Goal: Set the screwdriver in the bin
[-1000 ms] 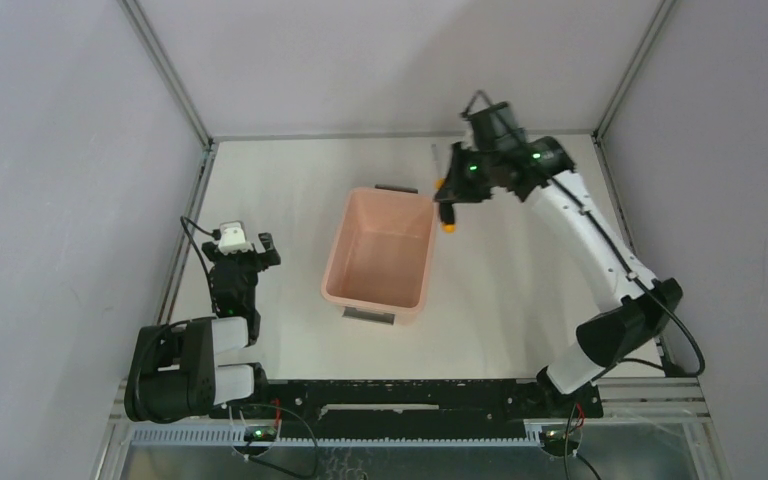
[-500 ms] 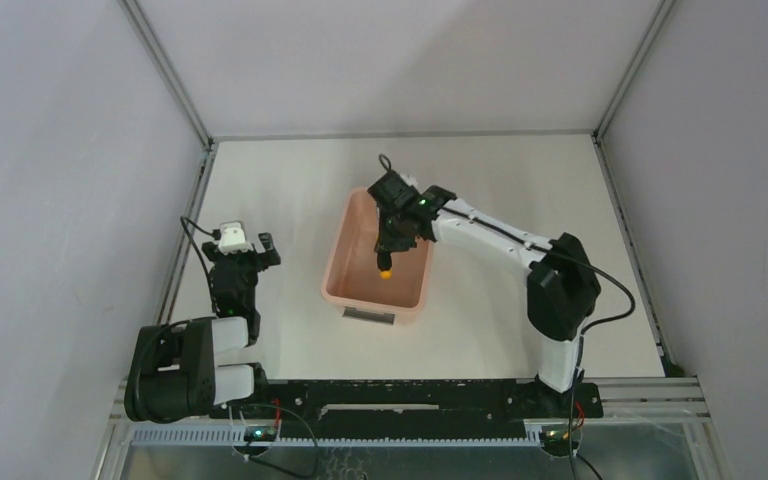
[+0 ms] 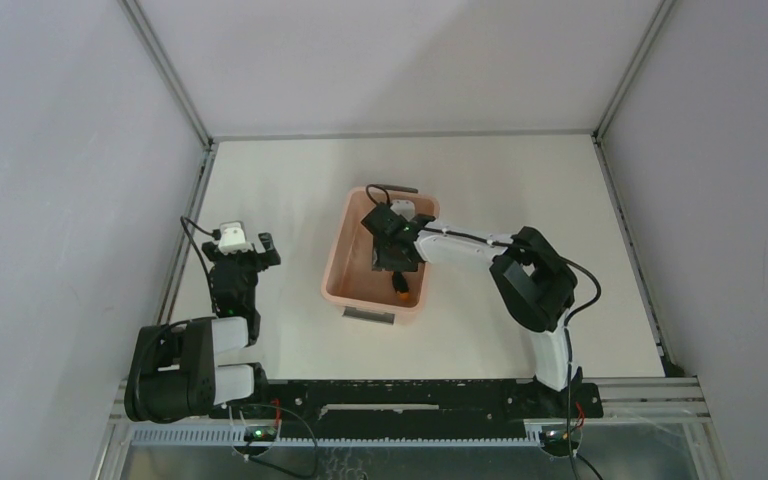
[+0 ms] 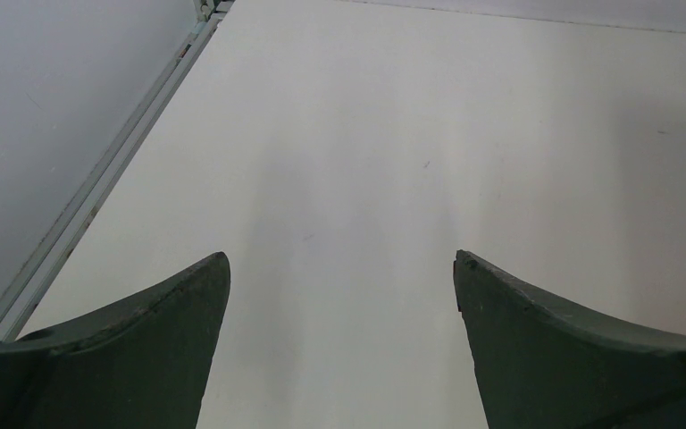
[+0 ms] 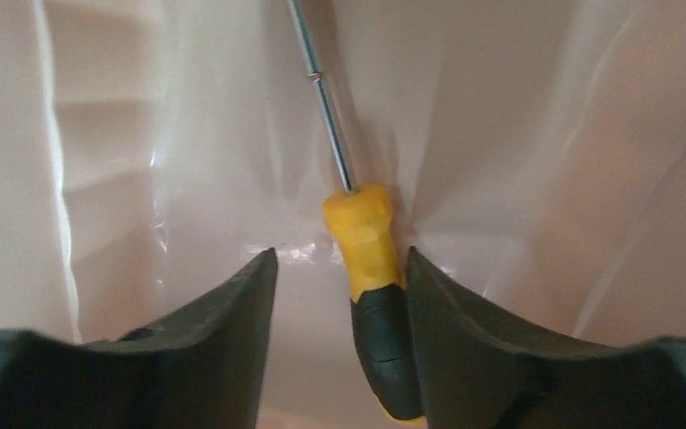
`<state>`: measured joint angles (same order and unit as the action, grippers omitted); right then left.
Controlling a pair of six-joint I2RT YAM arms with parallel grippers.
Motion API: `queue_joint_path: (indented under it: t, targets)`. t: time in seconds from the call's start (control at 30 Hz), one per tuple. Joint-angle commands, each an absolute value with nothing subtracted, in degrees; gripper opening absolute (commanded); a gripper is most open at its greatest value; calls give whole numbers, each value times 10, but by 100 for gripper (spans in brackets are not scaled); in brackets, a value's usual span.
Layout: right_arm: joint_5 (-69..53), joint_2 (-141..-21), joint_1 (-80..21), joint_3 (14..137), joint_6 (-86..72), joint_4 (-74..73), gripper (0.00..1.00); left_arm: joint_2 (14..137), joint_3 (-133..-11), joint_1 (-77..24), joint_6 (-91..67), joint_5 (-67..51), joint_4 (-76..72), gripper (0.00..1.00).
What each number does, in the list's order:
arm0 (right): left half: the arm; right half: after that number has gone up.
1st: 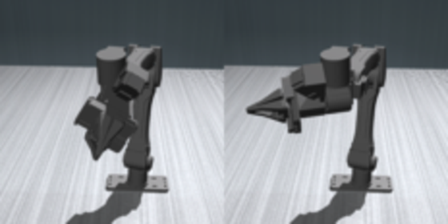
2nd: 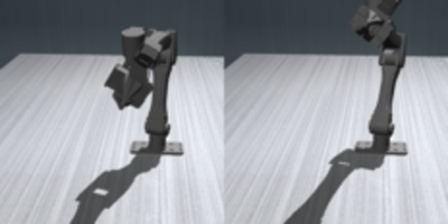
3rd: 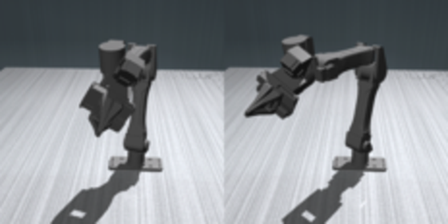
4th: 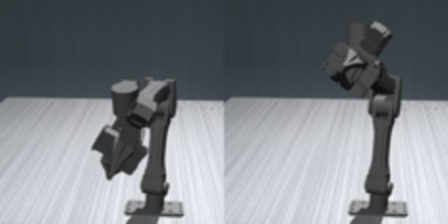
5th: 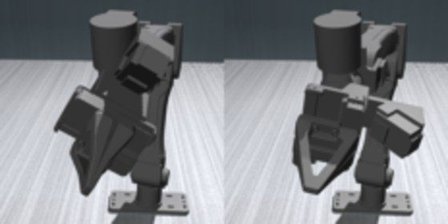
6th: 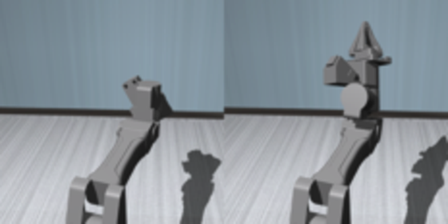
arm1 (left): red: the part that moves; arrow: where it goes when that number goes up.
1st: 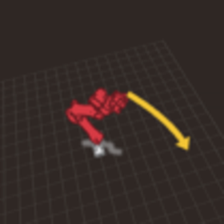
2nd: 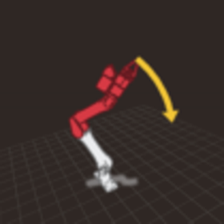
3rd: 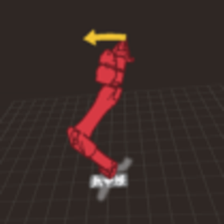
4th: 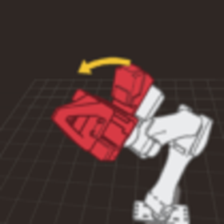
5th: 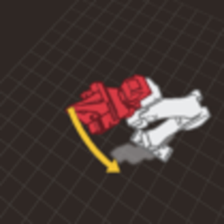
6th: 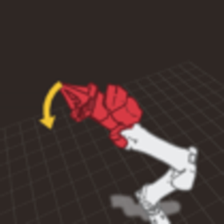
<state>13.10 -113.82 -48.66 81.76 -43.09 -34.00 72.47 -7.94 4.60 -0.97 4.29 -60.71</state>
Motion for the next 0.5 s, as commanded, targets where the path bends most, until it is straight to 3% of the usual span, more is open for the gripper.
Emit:
queue_joint_path:
  t: [0.0, 0.23, 0.47]
  targets:
    - [155, -1118, -502, 846, -417, -315, 64, 720, -102, 42, -3, 45, -621, 100]
    - [202, -1064, -513, 947, -359, -407, 69, 720, -102, 42, -3, 45, -621, 100]
    - [280, -971, -489, 974, -300, -481, 96, 720, -101, 43, -3, 45, -621, 100]
